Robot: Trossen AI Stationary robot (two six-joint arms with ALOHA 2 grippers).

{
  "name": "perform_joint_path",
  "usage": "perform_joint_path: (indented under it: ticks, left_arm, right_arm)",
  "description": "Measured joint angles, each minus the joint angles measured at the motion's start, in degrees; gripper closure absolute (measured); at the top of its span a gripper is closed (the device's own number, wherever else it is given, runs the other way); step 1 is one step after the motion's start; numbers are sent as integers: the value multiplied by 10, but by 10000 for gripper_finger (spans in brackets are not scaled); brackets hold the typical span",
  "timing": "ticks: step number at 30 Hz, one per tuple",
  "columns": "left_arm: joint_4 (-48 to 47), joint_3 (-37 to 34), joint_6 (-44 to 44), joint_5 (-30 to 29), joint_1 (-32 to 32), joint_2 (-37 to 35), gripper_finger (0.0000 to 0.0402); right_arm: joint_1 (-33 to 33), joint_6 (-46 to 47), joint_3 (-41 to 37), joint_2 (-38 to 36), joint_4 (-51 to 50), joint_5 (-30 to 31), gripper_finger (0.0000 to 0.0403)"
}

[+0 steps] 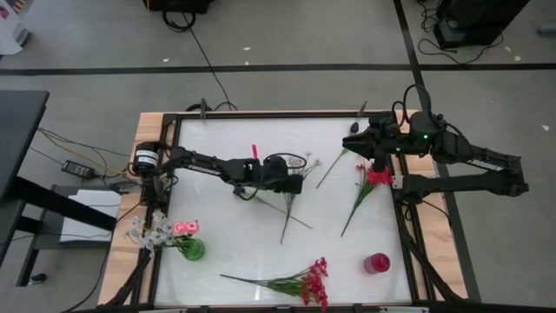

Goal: Sort flowers into vase by color
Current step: Put the white flowers into the green vase

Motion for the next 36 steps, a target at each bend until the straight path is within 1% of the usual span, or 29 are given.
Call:
perform_joint_path:
  ticks: [5,11,16,18,20,22,27,30,36]
  left_arm:
    - [14,0,76,-6,10,-39,394]
    - [30,0,210,-3,12,-93,394]
    - [47,1,328,32,12,-121,380]
    - [59,0,349,64,12,-123,376]
    - [86,0,355,78,12,-123,374]
    - [107,0,371,79,12,-123,377]
    - [152,0,458,79,4,-141,395]
    - [151,1,502,75,-2,-167,397]
    - [130,1,579,28,-16,-221,399]
  right_arm:
    - [0,-5,0,0,1,9,289]
    - [0,-2,0,0,4,20,289]
    - [0,-2,0,0,6,20,289]
    - [0,-2,0,0,6,20,289]
    - [-1,-2,0,0,6,21,289]
    - [-1,-2,0,0,6,21,289]
    - [0,-2,0,0,6,16,289]
    - [0,8,0,0,5,-9,289]
    - [0,29,0,0,5,-26,289]
